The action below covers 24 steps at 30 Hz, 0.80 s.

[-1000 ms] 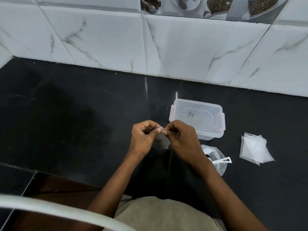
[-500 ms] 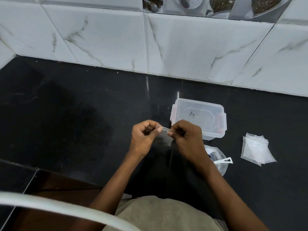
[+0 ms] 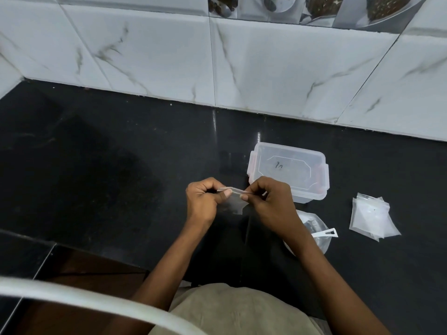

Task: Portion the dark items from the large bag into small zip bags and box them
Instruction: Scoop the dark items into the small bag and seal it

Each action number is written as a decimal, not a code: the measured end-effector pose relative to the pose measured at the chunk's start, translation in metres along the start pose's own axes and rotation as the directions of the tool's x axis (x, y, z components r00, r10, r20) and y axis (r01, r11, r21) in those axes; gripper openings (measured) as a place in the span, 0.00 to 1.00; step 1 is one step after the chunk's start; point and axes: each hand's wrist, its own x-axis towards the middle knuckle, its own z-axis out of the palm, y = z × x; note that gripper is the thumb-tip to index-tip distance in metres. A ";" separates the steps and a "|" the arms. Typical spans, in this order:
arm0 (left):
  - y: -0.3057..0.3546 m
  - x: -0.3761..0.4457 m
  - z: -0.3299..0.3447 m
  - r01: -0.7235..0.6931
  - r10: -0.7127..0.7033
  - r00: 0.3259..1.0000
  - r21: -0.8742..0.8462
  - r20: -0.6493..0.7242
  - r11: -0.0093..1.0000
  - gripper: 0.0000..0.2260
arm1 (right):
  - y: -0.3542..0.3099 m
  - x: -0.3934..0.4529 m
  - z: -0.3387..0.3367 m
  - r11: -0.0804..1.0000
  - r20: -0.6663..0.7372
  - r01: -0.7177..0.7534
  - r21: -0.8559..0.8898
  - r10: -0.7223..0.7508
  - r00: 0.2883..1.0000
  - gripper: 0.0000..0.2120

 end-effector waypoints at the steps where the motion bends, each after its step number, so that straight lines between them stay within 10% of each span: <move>1: -0.001 0.000 -0.001 0.009 -0.009 1.000 -0.011 0.002 1.000 0.08 | 0.000 0.000 0.001 1.000 0.001 0.002 -0.018 -0.002 1.000 0.05; 11: -0.003 -0.001 -0.008 -0.008 0.006 0.991 0.015 0.136 1.000 0.11 | -0.004 -0.003 0.005 0.982 0.176 0.051 -0.181 -0.018 0.984 0.07; 17: -0.006 -0.005 -0.010 -0.050 0.047 0.979 0.010 0.196 0.999 0.13 | -0.001 -0.001 0.013 0.984 0.040 0.066 -0.169 -0.060 0.997 0.09; 24: -0.015 -0.013 -0.008 -0.076 0.080 0.996 0.109 -0.034 0.991 0.11 | -0.001 0.004 0.018 0.997 0.191 -0.020 -0.070 0.033 0.981 0.06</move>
